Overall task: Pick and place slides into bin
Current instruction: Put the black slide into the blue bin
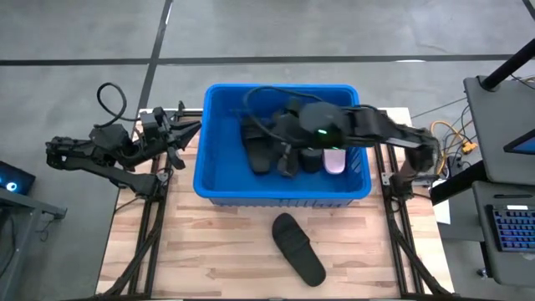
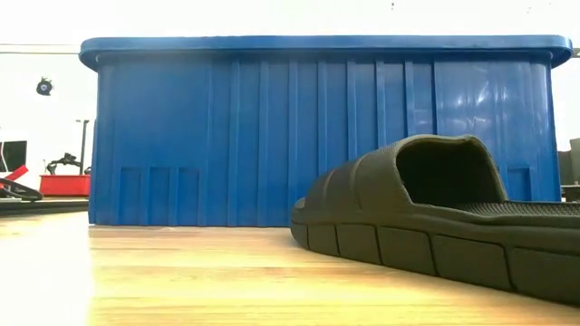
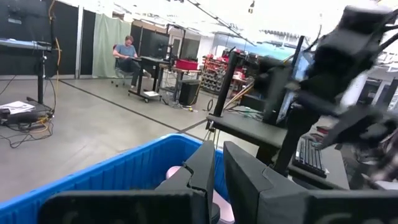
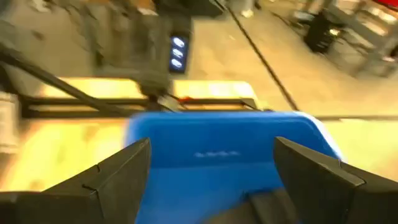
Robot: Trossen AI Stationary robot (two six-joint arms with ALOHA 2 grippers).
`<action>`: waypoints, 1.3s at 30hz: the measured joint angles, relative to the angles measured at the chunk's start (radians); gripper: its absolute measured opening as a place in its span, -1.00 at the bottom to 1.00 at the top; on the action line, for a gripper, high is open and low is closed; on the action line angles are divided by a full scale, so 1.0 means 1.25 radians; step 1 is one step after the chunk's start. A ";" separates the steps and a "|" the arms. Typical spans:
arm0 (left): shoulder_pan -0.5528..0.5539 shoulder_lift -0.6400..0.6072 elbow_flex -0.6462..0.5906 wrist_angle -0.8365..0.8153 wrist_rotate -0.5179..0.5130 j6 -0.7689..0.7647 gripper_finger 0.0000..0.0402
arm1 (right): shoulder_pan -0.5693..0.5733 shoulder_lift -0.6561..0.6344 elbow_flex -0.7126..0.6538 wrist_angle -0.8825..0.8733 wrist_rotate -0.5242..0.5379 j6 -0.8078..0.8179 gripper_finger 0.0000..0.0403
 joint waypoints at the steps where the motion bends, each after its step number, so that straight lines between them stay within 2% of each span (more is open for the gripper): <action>1: 0.000 0.000 0.000 0.000 0.000 0.000 -0.90 | 0.021 -0.019 0.000 -0.002 0.000 0.016 0.62; 9: 0.000 0.006 0.000 0.000 0.000 0.000 -0.90 | 0.221 -0.123 0.001 -0.011 0.003 0.143 0.62; 15: 0.000 0.033 -0.001 0.002 -0.001 0.001 -0.90 | 0.321 -0.122 0.000 -0.136 0.005 0.223 0.62; 25: 0.000 0.075 -0.001 0.001 0.000 0.001 -0.90 | 0.384 -0.011 -0.025 -0.386 -0.048 0.347 0.61; 28: 0.000 0.075 -0.001 0.002 0.000 0.001 -0.90 | 0.390 0.012 -0.050 -0.351 -0.080 0.381 0.61; 32: 0.000 0.064 0.001 0.002 0.000 0.001 -0.90 | 0.411 0.028 -0.084 -0.291 -0.089 0.323 0.61; 39: 0.000 0.038 0.002 0.004 -0.002 0.001 -0.90 | 0.423 0.023 -0.227 -0.309 0.011 0.286 0.61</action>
